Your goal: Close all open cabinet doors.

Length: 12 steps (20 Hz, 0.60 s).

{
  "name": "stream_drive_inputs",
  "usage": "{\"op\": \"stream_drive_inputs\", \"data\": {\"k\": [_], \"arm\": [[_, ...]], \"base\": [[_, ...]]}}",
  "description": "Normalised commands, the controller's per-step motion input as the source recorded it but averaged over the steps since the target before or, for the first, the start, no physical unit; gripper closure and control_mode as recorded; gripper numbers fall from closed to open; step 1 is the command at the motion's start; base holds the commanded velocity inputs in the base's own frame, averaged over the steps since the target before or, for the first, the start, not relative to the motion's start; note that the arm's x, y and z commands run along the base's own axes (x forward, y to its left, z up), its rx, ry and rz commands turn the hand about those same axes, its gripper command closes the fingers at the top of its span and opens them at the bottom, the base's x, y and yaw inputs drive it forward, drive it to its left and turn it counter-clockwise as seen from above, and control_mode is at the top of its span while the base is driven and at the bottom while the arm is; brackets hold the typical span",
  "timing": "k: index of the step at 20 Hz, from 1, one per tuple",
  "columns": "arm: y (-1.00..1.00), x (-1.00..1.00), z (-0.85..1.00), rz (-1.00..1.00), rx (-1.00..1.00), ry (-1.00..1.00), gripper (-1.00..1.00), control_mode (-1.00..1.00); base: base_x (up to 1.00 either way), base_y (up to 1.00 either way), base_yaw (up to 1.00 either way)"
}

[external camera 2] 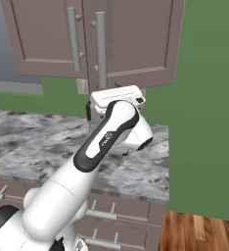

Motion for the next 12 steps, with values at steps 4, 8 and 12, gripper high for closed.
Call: {"op": "stream_drive_inputs", "data": {"k": [4, 8, 12], "arm": [[0.28, 0.33, 0.0, -0.24, 0.0, 0.0, -1.0, -1.0], [0.34, 0.33, -0.01, -0.24, 0.0, 0.0, -1.0, -1.0], [0.1, 0.35, 0.0, -0.2, 0.0, 0.0, -1.0, -1.0]], "base": [[0.0, 0.0, 0.0], [0.0, 0.0, 0.0], [0.0, 0.0, 0.0]]}}
